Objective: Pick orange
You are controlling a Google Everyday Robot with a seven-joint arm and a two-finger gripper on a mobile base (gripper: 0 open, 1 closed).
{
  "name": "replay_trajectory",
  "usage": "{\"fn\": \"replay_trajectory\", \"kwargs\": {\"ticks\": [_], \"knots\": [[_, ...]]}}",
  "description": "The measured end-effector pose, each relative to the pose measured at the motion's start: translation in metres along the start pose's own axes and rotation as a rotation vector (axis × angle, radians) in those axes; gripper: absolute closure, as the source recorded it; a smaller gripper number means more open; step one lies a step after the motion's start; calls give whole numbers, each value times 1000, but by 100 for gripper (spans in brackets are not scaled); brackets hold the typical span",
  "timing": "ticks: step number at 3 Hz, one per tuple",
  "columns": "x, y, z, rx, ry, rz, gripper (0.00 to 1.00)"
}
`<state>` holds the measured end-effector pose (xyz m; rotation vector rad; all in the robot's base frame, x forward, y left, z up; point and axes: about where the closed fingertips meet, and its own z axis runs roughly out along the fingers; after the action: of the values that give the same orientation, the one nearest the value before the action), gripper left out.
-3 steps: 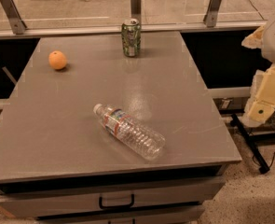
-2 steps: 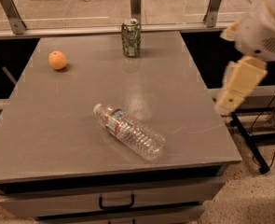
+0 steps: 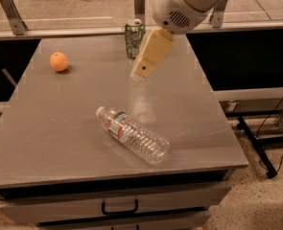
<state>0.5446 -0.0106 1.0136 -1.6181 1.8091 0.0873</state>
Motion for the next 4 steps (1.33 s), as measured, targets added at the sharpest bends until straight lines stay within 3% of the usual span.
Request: {"fn": "replay_trajectory", "kwargs": {"ticks": [1,2,3,4], "knots": [[0,0,0,-1,1,0,0],[-10,-10,29,27,-36,23,0],[-47,-39,104,53,-139,60,0],[-87,-61,175,37,-232,97,0]]}}
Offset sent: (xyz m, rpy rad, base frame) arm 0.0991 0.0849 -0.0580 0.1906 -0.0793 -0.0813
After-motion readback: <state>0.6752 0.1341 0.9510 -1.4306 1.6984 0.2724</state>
